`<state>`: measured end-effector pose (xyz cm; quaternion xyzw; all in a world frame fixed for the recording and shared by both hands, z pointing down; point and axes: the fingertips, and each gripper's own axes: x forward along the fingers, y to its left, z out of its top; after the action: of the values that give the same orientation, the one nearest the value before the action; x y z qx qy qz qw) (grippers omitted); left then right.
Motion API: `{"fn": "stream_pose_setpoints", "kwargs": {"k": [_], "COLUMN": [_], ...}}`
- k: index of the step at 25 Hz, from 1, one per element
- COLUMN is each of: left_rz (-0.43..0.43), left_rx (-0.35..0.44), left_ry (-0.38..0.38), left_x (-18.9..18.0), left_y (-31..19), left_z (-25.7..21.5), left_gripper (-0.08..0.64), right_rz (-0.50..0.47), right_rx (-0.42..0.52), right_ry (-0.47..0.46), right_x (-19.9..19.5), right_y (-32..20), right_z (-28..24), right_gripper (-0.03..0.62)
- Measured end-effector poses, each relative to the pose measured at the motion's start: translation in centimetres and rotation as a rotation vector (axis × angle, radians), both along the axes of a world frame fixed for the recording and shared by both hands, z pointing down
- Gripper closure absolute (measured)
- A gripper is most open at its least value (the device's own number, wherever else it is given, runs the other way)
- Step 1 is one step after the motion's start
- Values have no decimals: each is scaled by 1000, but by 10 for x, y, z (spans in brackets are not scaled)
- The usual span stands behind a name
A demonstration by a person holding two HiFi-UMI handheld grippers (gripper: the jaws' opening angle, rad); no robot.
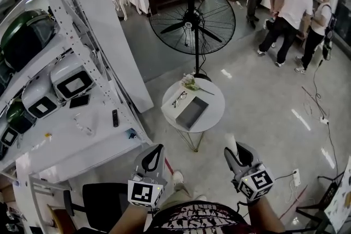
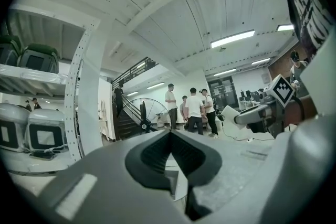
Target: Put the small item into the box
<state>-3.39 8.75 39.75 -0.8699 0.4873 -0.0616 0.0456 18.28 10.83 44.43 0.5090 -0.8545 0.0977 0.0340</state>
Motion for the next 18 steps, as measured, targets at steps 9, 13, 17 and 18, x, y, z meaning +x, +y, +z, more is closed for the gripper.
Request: {"fn": "stream_pose_setpoints", "kwargs": {"k": [9, 13, 17, 18], "left_rz": [40, 68, 97, 103], "left_rx": [-25, -48, -46, -45], "left_ry": [10, -1, -13, -14], "left_x": [-6, -10, -13, -14], "left_y": [-48, -70, -93, -99], "left_z": [4, 16, 17, 18], "left_gripper": [560, 560, 560, 560], "right_rz": [0, 12, 22, 22], "right_rx": [-10, -6, -15, -17], "right_ry": [16, 13, 4, 3], "right_x": [-18, -27, -36, -39], "right_y": [-30, -51, -73, -78], "right_z": [1, -2, 0, 0], "right_gripper": [431, 431, 431, 431]}}
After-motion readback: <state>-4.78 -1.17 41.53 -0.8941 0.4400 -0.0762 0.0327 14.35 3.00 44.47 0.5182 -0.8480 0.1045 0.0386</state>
